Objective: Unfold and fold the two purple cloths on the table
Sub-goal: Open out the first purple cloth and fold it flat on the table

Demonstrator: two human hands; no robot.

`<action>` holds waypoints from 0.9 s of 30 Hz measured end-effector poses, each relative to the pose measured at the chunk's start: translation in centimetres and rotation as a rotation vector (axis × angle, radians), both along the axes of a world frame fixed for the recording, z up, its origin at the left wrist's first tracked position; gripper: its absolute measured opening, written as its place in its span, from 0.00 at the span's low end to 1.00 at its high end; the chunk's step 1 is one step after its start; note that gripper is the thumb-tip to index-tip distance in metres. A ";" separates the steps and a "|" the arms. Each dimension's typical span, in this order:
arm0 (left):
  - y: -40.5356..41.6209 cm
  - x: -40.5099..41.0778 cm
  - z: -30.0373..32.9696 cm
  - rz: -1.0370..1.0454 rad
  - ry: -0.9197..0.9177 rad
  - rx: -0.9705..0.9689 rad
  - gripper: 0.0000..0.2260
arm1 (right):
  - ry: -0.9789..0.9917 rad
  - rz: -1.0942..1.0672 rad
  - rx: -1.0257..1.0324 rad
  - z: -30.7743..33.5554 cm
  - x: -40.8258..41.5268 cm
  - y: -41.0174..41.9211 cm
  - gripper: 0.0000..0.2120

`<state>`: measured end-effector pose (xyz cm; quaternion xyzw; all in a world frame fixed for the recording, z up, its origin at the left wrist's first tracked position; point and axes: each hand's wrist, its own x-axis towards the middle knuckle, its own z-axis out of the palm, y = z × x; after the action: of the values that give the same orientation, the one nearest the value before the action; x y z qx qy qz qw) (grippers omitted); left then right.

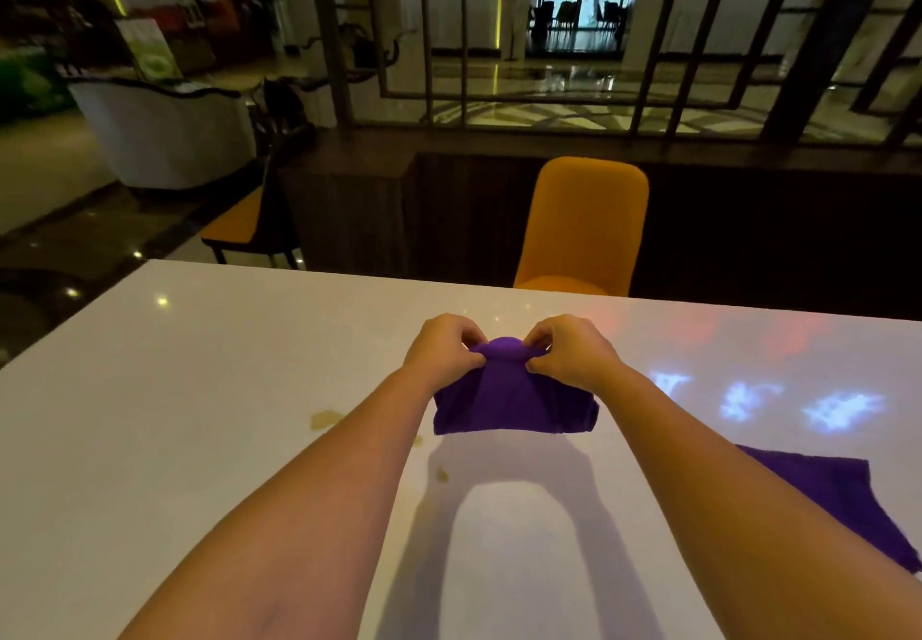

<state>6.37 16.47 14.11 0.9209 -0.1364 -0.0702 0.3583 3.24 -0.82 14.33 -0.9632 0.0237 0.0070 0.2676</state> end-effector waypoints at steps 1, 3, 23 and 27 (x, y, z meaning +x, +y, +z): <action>0.8 0.6 0.2 -0.010 -0.005 0.003 0.07 | -0.009 -0.009 0.006 0.1 0.3 0.8 0.11; 2.1 1.6 0.7 -0.036 -0.015 0.006 0.07 | -0.024 -0.034 0.016 0.4 0.9 2.1 0.11; 4.7 4.2 -6.2 -0.084 0.145 0.038 0.06 | 0.159 -0.062 0.032 -5.8 2.1 5.0 0.10; 4.8 4.5 -8.9 -0.109 0.188 0.036 0.06 | 0.233 -0.100 0.038 -8.4 2.2 5.2 0.10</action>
<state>10.91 21.30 5.22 0.9078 -0.1509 -0.1780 0.3485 5.41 4.41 5.95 -0.9483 0.1023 0.1057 0.2814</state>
